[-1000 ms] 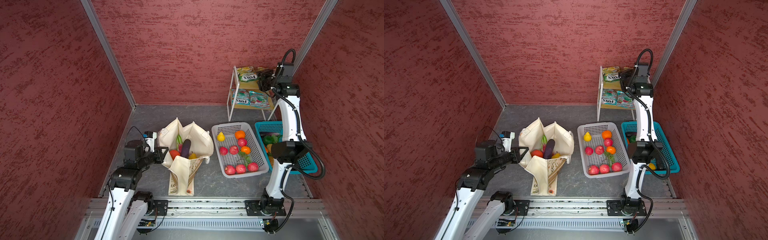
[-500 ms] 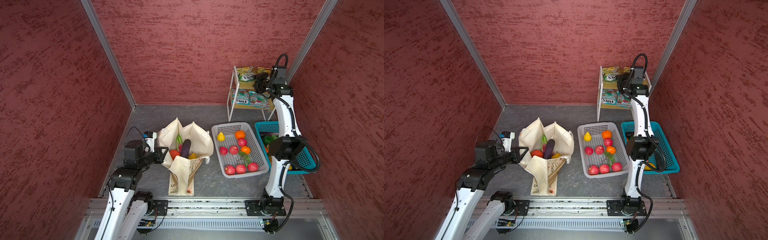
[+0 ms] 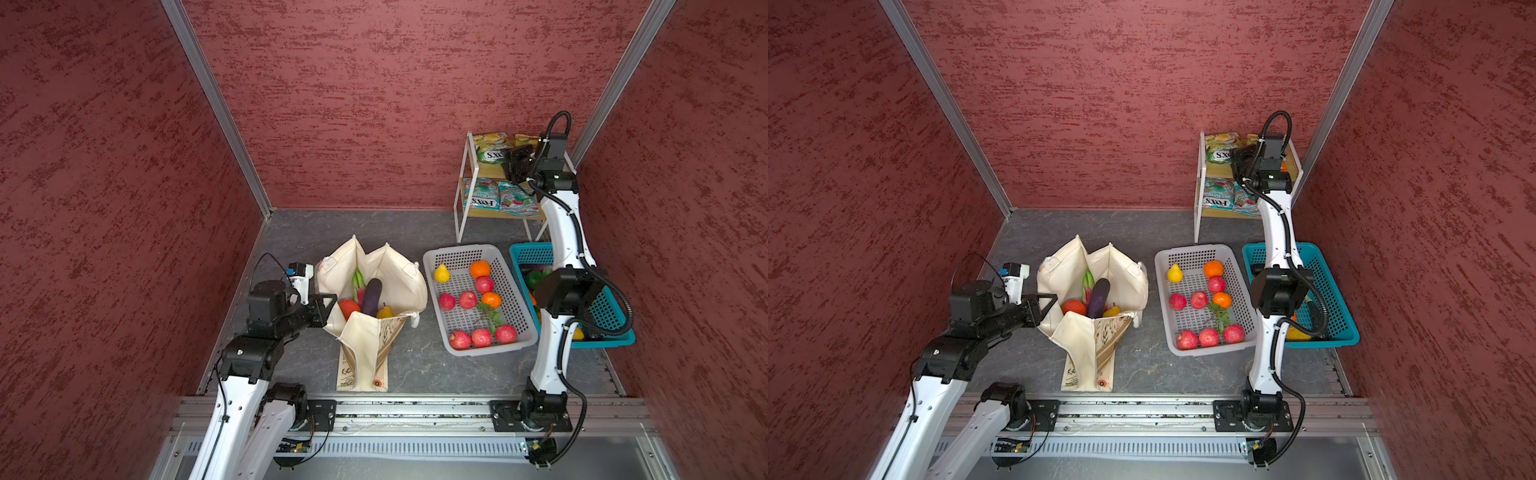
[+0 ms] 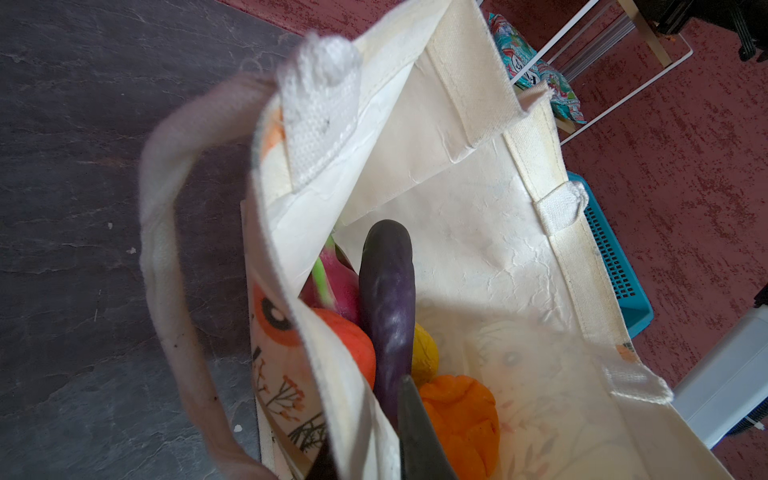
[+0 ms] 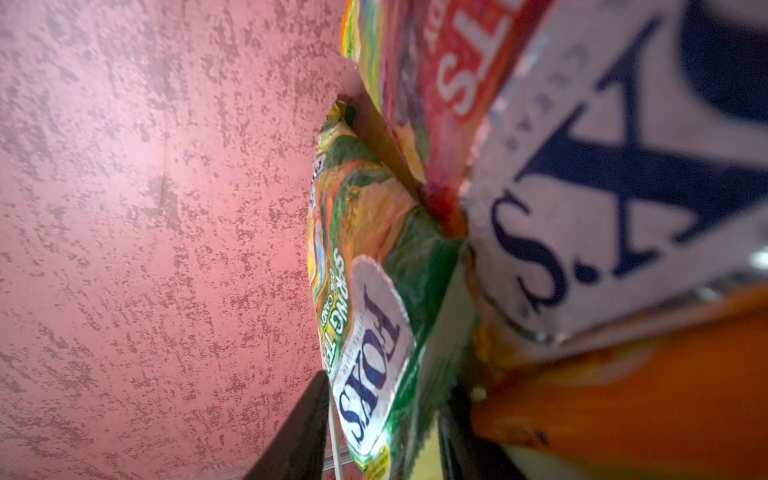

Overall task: Place the food into the grocery bag and tie it
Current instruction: 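Grasp the green FOX'S candy bag on the shelf with the right gripper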

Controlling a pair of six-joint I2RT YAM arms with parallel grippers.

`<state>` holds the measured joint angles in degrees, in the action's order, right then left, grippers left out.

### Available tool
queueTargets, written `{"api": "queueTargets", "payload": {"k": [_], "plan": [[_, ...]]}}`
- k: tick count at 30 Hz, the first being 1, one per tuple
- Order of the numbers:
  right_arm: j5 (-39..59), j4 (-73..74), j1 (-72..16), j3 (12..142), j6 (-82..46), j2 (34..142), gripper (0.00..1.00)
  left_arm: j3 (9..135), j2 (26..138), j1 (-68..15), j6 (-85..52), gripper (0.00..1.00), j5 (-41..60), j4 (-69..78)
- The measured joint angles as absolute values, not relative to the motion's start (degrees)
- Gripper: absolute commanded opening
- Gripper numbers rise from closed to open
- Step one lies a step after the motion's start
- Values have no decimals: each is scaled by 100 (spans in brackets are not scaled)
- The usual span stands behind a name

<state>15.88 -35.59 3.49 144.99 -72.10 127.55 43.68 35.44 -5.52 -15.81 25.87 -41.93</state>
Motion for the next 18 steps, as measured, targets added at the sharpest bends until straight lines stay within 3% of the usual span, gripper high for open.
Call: {"api": "queueTargets", "payload": {"k": [11,18], "plan": [[1573,-3428,255,14477,-7413,12816,2,4368,3527,-552,-1581,18,2585,-4193],[1516,-3050,176,14468,-7419,12816,0,4348,3522,-552,-1581,18,2587,-4191]]}}
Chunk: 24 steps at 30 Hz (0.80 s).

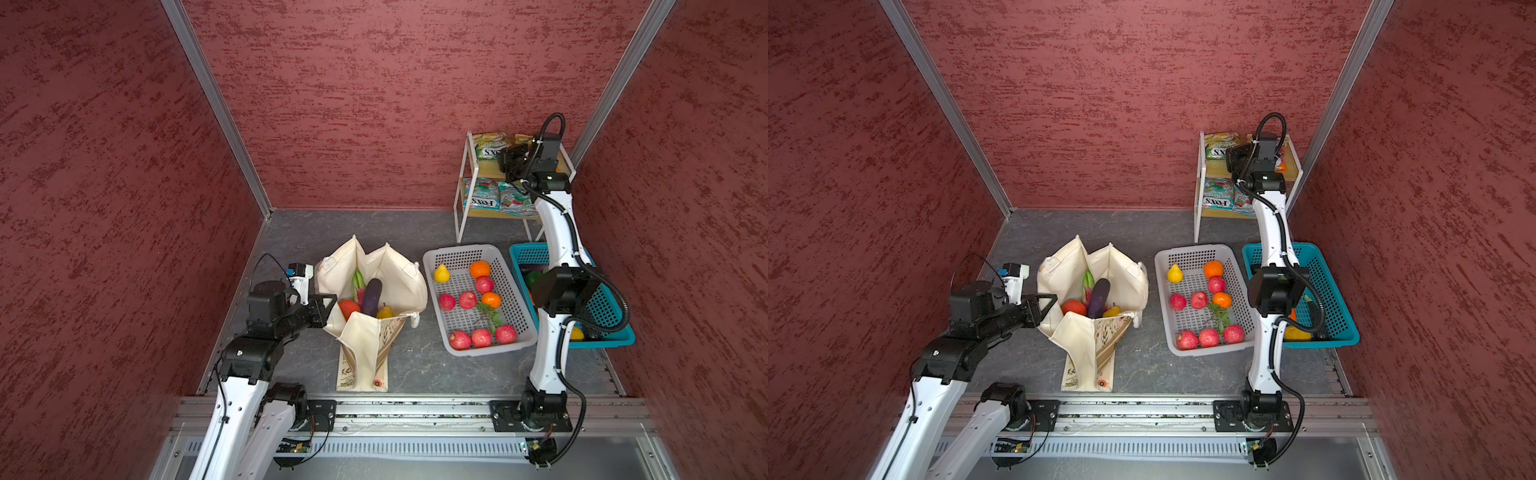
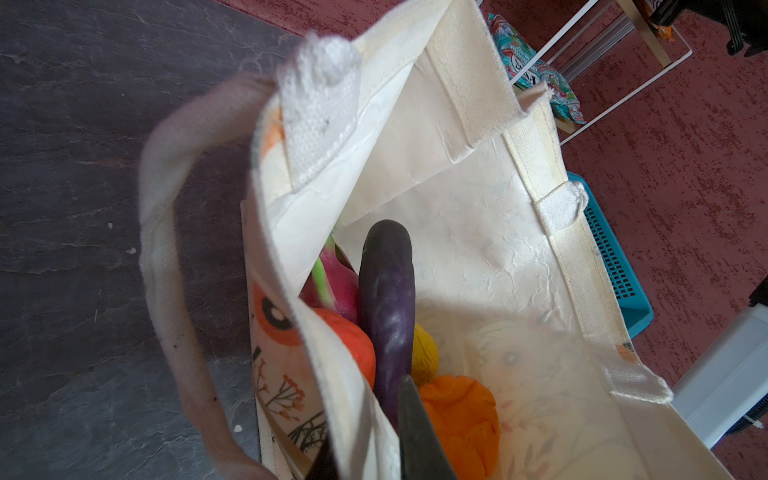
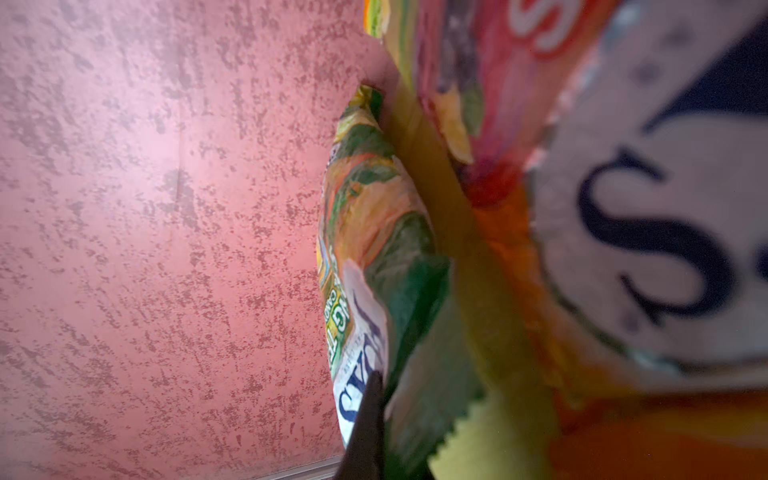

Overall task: Place the food into the grocery bag and tie it
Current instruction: 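Grasp the green FOX'S candy bag on the shelf with the right gripper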

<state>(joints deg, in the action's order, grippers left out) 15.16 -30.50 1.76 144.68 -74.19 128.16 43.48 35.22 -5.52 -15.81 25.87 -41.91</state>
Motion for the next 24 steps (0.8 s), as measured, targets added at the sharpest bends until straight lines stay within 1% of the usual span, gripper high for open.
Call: {"api": "queueTargets", "payload": {"k": [16,24], "plan": [[1288,-2049,10,14466,-7321,12702,0,4344,3524,-552,-1581,18,2587,-4189],[1221,-1752,-99,14468,-7070,12230,0,4344,3531,-552,-1581,18,2587,-4189]]}}
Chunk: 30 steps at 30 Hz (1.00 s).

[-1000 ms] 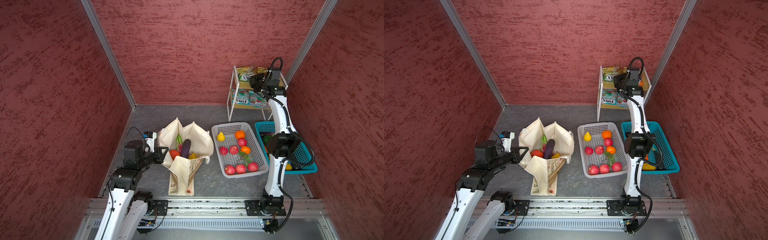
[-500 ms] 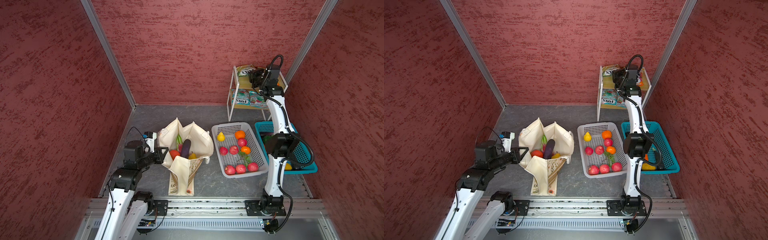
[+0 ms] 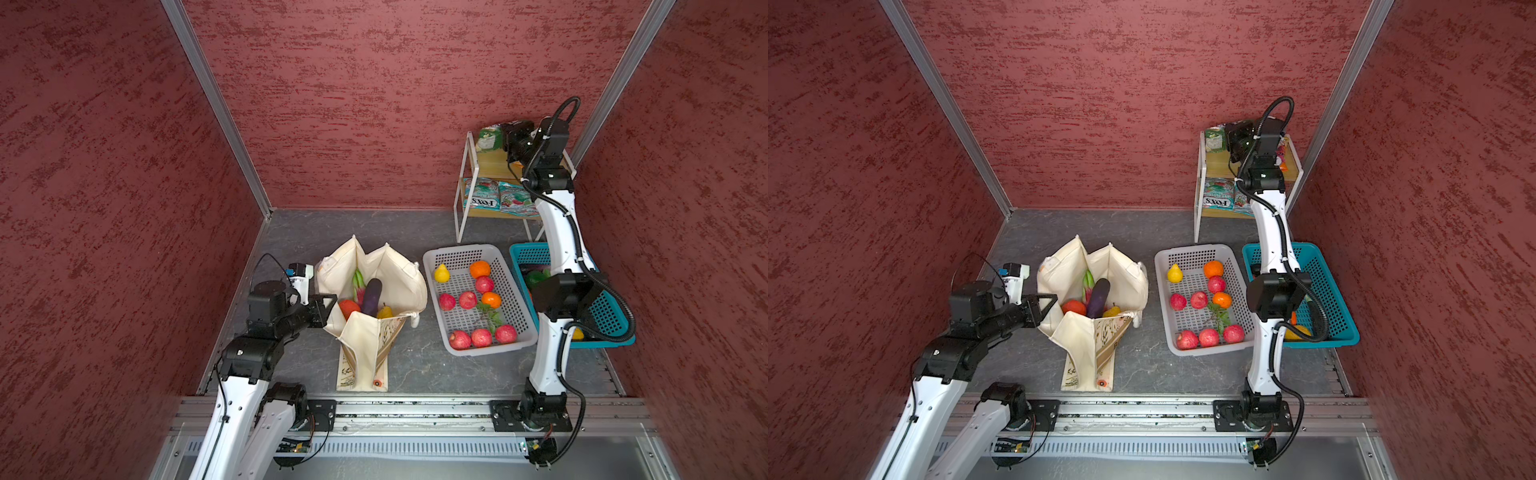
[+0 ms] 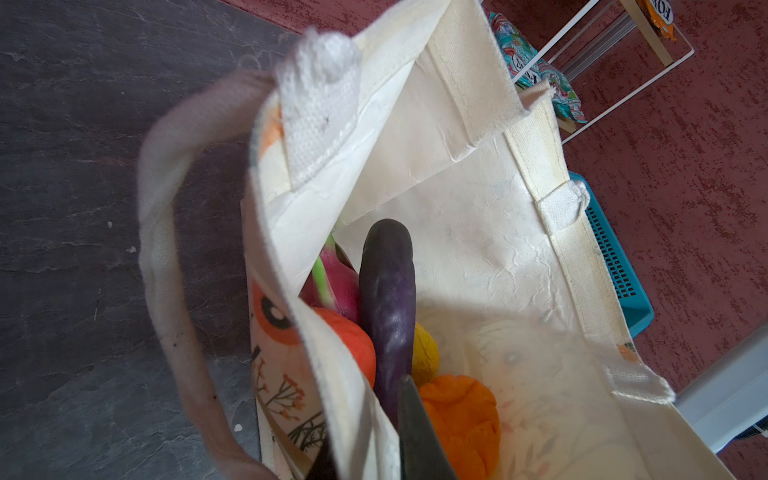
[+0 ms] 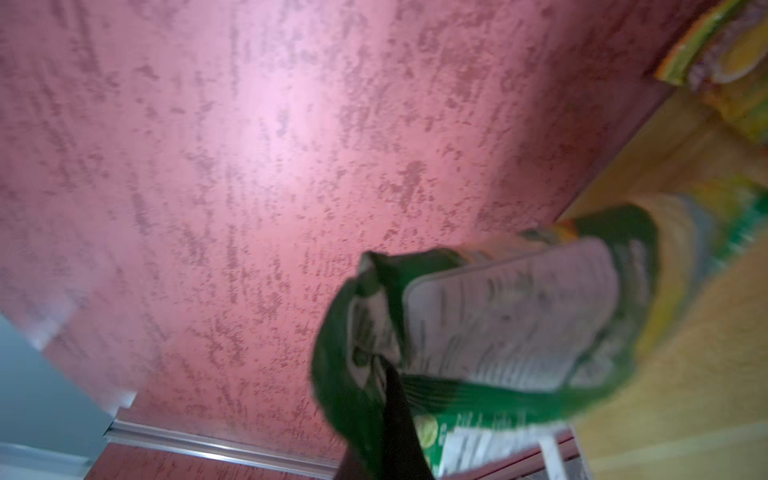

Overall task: Place the food into the grocery bag and tie it
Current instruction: 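Grasp the green FOX'S candy bag on the shelf with the right gripper, then pull the green candy bag off the shelf and carry it toward the bag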

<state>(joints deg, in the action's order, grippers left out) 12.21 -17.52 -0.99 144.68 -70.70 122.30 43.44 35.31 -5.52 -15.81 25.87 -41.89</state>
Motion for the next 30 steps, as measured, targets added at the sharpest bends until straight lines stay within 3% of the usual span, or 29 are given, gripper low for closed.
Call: {"api": "queueTargets", "payload": {"k": [17,30], "plan": [[1656,-1870,-574,14414,-6466,11155,0,4344,3531,-548,-1581,18,2587,-4189],[1850,-1133,-2602,10014,-5367,8388,0,4344,3568,-548,-1579,13,2589,-4189]]}}
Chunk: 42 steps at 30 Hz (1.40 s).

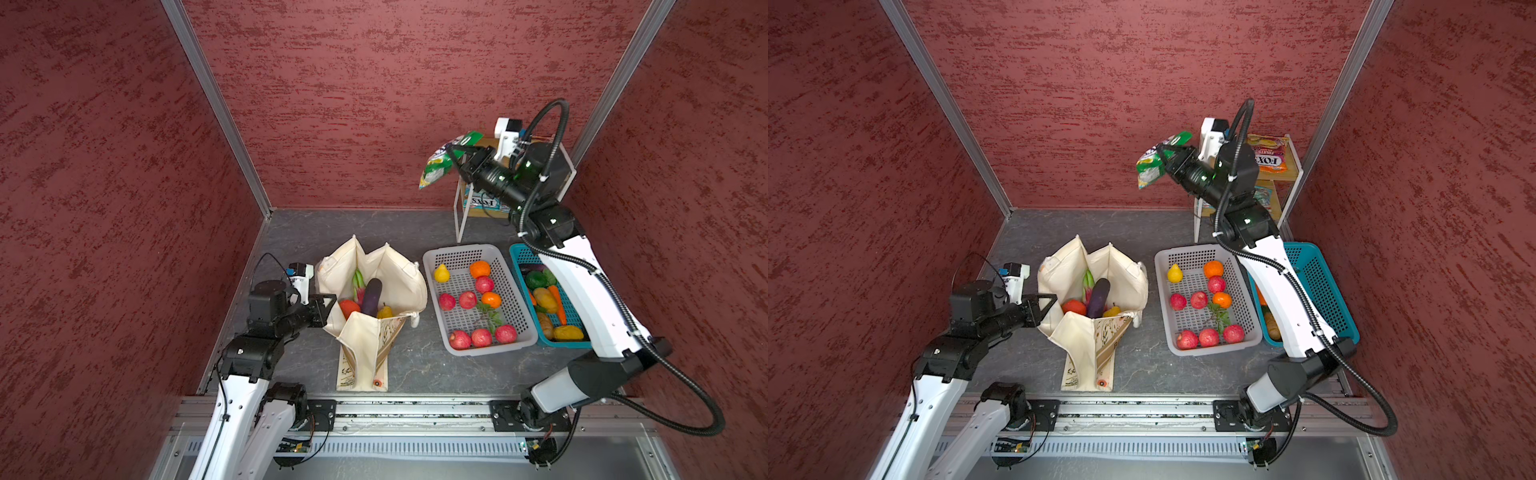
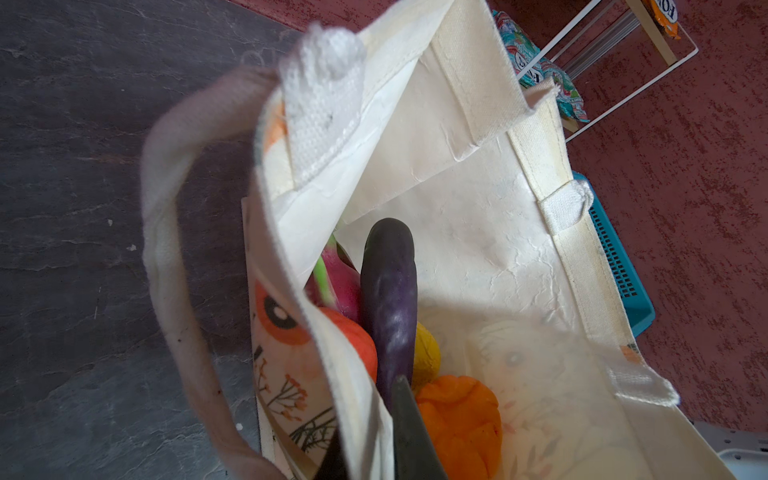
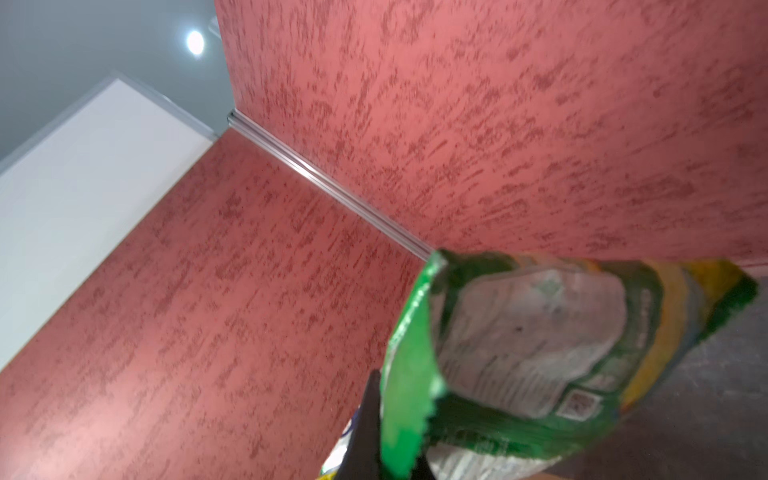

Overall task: Place the food into the grocery bag and tie it
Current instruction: 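Pull the green candy bag off the shelf and carry it toward the bag, then lower the green candy bag into the tote bag and open the right gripper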

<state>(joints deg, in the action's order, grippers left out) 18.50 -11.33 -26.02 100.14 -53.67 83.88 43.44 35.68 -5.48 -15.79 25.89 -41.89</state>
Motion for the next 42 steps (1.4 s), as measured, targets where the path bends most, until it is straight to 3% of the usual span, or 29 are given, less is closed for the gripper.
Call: {"api": "queueTargets", "payload": {"k": [5,12,22,42], "plan": [[1649,-1009,-3181,8604,-5074,7542,0,4344,3573,-548,-1579,9,2591,-4189],[1201,-978,-4281,7832,-4777,7126,0,4342,3612,-548,-1573,4,2617,-4189],[539,-1288,-5590,7824,-4202,7533,0,4342,3610,-543,-1577,0,2655,-4187],[429,-1533,-6222,8407,-3640,8816,0,4298,3288,-482,-1577,0,2519,-4200]]}}
